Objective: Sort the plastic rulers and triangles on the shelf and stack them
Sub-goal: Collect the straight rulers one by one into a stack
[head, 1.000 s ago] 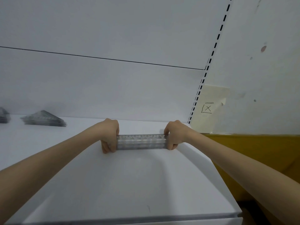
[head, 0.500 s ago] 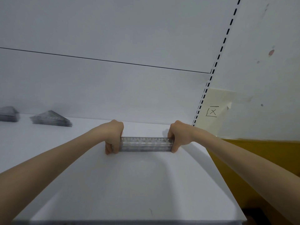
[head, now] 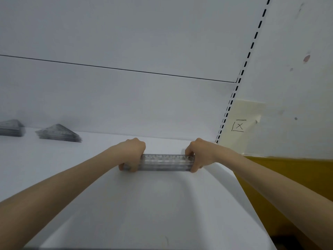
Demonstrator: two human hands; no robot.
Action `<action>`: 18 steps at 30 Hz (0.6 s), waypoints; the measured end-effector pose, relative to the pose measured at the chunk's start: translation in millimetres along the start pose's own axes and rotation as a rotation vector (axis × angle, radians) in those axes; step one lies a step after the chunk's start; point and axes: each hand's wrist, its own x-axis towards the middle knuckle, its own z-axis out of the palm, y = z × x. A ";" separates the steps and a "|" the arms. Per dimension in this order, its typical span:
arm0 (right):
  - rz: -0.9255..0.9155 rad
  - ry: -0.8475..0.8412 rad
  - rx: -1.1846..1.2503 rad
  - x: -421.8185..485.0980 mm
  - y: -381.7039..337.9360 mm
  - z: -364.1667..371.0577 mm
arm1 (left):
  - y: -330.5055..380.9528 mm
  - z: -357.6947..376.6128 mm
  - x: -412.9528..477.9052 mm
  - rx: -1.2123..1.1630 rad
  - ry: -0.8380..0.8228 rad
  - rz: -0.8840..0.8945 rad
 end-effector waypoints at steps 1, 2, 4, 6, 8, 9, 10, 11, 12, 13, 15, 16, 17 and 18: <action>-0.016 0.031 -0.023 0.2 0.9 3.1 | -0.6 1.0 1.3 0.005 0.010 0.002; -0.039 0.061 -0.042 0.9 1.3 6.1 | -0.7 1.7 2.0 0.009 0.020 0.003; -0.082 0.085 -0.059 3.7 -0.3 9.7 | -2.0 3.0 2.3 0.028 0.036 0.005; -0.114 0.079 -0.070 8.6 -4.8 9.7 | -7.0 3.4 2.1 0.044 0.044 0.000; -0.144 0.079 -0.079 17.9 -11.9 8.6 | -18.0 3.3 3.0 0.061 0.056 -0.014; -0.157 0.077 -0.087 24.0 -16.3 8.1 | -24.8 3.1 3.2 0.064 0.058 -0.022; -0.167 0.075 -0.094 29.9 -21.0 7.5 | -31.9 2.6 3.7 0.061 0.057 -0.031; -0.172 0.072 -0.096 36.2 -25.6 6.9 | -39.2 1.7 4.7 0.051 0.053 -0.040; -0.175 0.069 -0.094 42.6 -29.9 6.2 | -46.1 0.2 5.9 0.039 0.046 -0.048; -0.177 0.065 -0.092 48.6 -34.2 5.0 | -53.0 -1.3 7.7 0.031 0.039 -0.053; -0.175 0.060 -0.086 60.7 -42.3 1.5 | -66.5 -5.4 13.2 0.015 0.029 -0.058; -0.170 0.059 -0.081 67.2 -46.3 -0.7 | -73.1 -7.8 16.8 0.006 0.028 -0.058; -0.165 0.055 -0.077 73.8 -50.2 -2.9 | -79.5 -10.1 20.7 -0.002 0.029 -0.056; -0.161 0.052 -0.072 81.1 -53.9 -4.9 | -85.8 -12.7 25.2 -0.009 0.034 -0.052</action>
